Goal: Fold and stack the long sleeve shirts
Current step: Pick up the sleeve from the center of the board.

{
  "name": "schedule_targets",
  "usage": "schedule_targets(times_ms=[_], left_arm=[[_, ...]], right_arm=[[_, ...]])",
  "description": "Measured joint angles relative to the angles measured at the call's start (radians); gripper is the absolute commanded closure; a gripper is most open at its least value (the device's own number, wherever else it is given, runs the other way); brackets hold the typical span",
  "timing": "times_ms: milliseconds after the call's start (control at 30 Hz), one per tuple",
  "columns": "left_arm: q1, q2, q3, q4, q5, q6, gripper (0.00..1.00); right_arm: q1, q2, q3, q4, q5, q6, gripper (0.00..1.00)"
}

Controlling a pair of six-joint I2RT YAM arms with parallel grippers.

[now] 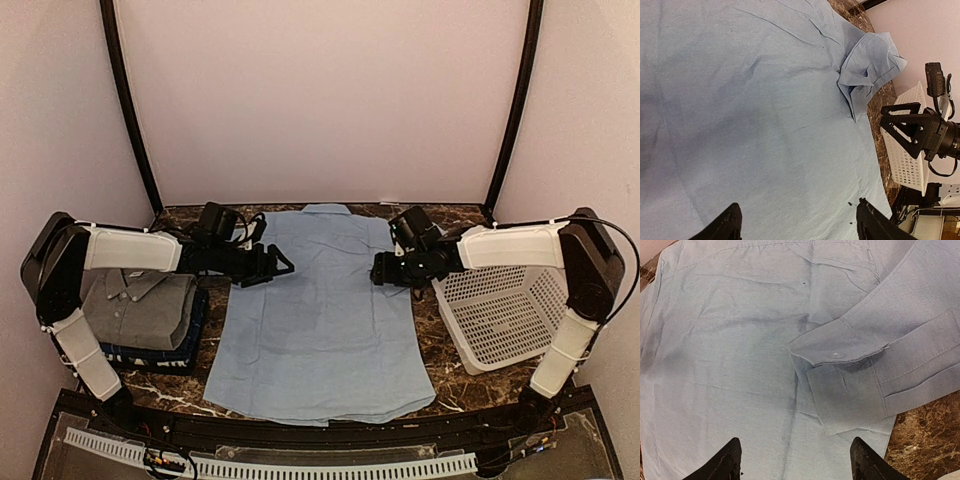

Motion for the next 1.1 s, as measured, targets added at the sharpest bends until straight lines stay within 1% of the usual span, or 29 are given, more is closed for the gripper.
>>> schedule_targets(times_ms=[133,400,767,967,1100], left_arm=[[0.000,0.001,0.000,0.000,-0.002,-0.003,0.23],[0.000,0.001,0.001,0.000,-0.002,-0.006,0.23],[0.000,0.001,0.006,0.000,-0.006,-0.008,0.23],[0.000,0.001,0.007,-0.001,-0.011,-0.008,0.23],[0.000,0.001,0.012,-0.004,-0.013,-0.008,0.23]], right_arm=[[-0.001,0.005,-0.041,0.056,0.018,0.052,0.27],[-0.010,0.068,-0.063,0.078,0.065,0.113,0.26],[-0.088,0.101,-0.065,0.119,0.067,0.136,0.22],[-0.121,0.105,-0.065,0.129,0.064,0.136,0.23],[-0.133,0.106,-0.065,0.145,0.064,0.135,0.27]])
